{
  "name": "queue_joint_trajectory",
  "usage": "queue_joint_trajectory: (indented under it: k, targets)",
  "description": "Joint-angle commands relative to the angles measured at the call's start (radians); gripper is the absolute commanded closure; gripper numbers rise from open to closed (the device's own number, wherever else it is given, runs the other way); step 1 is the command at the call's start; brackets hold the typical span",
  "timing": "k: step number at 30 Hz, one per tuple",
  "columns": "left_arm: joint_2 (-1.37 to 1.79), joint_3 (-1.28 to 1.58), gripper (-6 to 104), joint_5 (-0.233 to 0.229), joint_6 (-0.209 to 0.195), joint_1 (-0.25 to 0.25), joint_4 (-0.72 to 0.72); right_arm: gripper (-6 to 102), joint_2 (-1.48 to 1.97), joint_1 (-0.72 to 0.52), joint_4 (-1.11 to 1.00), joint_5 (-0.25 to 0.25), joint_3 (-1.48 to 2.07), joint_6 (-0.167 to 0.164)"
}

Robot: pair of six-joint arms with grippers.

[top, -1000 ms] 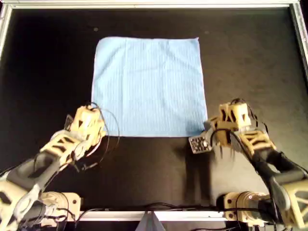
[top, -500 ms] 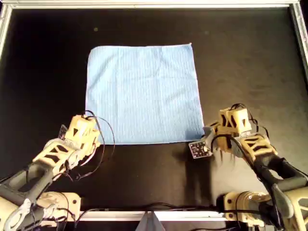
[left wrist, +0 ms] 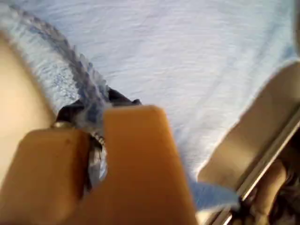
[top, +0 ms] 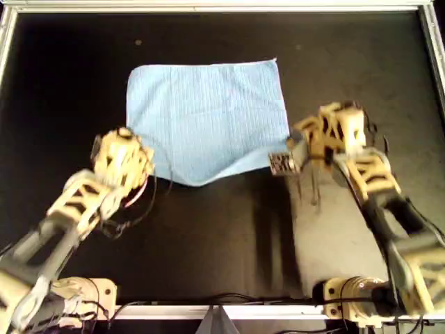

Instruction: Fold a cloth

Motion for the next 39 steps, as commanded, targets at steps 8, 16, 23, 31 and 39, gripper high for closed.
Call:
queue_joint_trajectory:
  k: [8, 16, 23, 31, 39]
  targets:
    - [-0.413, -0.543, 98, 0.003, 0.029, 0.216, -0.023, 96, -0.425, -0.014, -0.043, -0.021, -0.646, -0.011]
    - [-0.678, -0.876, 98, 0.005, 0.029, 0.225, -0.023, 96, -0.696, -0.018, -0.043, -0.008, -1.055, -0.012]
    - [-0.854, -1.112, 98, 0.005, 0.029, 0.267, -0.023, 96, -0.844, -0.025, -0.043, -0.008, -1.299, -0.012]
    - [-1.008, -1.295, 98, 0.009, 0.029, 0.287, -0.023, 95, -0.971, -0.058, -0.043, -0.008, -1.439, -0.012]
    - [-1.062, -1.351, 86, 0.012, 0.029, 0.285, -0.023, 91, -1.019, -0.067, -0.043, -0.008, -1.474, -0.012]
